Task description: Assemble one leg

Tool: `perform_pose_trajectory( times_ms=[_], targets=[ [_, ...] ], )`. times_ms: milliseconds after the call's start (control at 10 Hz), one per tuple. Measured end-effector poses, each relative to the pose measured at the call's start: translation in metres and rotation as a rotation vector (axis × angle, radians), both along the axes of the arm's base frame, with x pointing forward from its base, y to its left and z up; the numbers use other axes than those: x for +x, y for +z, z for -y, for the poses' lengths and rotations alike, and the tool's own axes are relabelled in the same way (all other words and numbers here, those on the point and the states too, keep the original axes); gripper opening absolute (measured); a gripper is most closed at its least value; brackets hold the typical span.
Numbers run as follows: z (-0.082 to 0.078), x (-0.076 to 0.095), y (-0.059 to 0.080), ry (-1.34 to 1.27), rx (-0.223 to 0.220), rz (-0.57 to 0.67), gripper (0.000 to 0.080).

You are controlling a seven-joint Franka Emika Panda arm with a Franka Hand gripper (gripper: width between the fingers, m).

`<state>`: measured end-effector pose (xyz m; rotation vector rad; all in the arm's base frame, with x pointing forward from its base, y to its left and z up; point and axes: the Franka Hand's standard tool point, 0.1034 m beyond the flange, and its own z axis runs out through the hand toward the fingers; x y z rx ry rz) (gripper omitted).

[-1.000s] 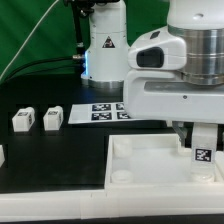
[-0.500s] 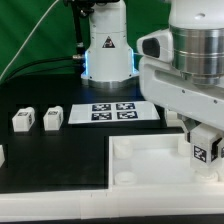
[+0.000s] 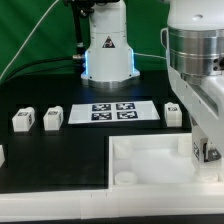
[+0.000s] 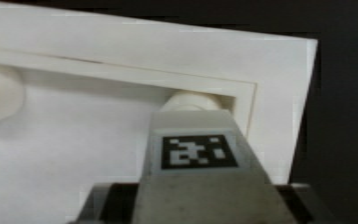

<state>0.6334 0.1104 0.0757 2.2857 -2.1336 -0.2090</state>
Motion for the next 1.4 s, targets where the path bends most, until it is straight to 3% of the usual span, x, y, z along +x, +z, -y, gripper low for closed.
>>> perform_pose_trajectory(
  times_ms=[100,300,400,500,700,1400],
  targets=[
    [-0.0023,-0.0005,-0.0006,-0.044,0.002,-0.005,0.0291],
    [-0.0035,-0.001,-0.0015,-0.01,0.005,-0.003,0.0534],
    [-0.0037,-0.0012,-0.0015,0.03,0.009,0.0,0.0613],
    [-0.0048,-0.0016,-0.0013,0.045,0.011,-0.002,0.0613],
    [-0.0041,-0.0015,-0.0011,0.328,0.038,0.023,0.0648],
    [0.0024,0.0011,-0.0014,1.068,0.115,0.091,0.0649]
  ],
)
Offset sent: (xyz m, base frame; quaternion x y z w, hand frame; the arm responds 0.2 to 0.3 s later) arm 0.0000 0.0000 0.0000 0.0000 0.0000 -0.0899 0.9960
